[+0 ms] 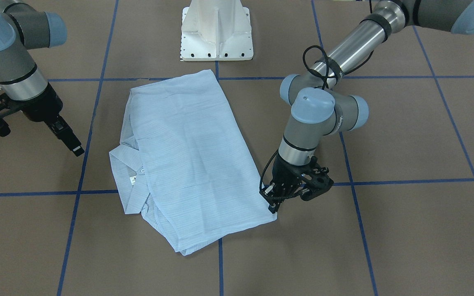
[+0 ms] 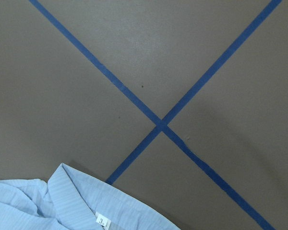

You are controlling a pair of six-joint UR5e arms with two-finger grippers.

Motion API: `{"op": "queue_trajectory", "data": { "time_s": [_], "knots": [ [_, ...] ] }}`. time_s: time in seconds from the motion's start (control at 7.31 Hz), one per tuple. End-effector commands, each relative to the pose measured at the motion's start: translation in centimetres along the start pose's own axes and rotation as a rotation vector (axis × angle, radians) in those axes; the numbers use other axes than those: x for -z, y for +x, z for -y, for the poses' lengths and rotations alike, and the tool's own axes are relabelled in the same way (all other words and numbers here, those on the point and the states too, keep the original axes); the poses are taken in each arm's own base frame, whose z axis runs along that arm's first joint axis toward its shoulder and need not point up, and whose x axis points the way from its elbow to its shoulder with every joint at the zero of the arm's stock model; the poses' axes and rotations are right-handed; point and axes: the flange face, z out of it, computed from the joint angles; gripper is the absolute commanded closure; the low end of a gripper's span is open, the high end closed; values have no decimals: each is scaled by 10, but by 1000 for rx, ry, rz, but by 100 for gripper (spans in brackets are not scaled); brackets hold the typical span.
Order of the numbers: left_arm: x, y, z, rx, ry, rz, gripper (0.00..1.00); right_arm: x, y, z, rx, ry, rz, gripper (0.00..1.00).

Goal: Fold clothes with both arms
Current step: 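Pull the shirt corner with the left gripper away from the robot, squaring the shirt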

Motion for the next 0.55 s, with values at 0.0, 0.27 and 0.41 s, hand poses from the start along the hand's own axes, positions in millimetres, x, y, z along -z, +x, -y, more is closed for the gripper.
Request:
{"op": "queue_trajectory", "data": {
  "time_s": [0.0, 0.27, 0.41],
  "knots": [
    [-42, 30, 25, -51, 20, -60, 100, 3, -13, -12, 15, -13, 21, 0],
    [-55, 25, 29, -84, 29, -48, 100, -10, -36, -59, 89, 53, 73, 0],
    [-62, 12, 40, -106, 43, -28, 100, -9, -50, -84, 119, 57, 104, 0]
  ]
}}
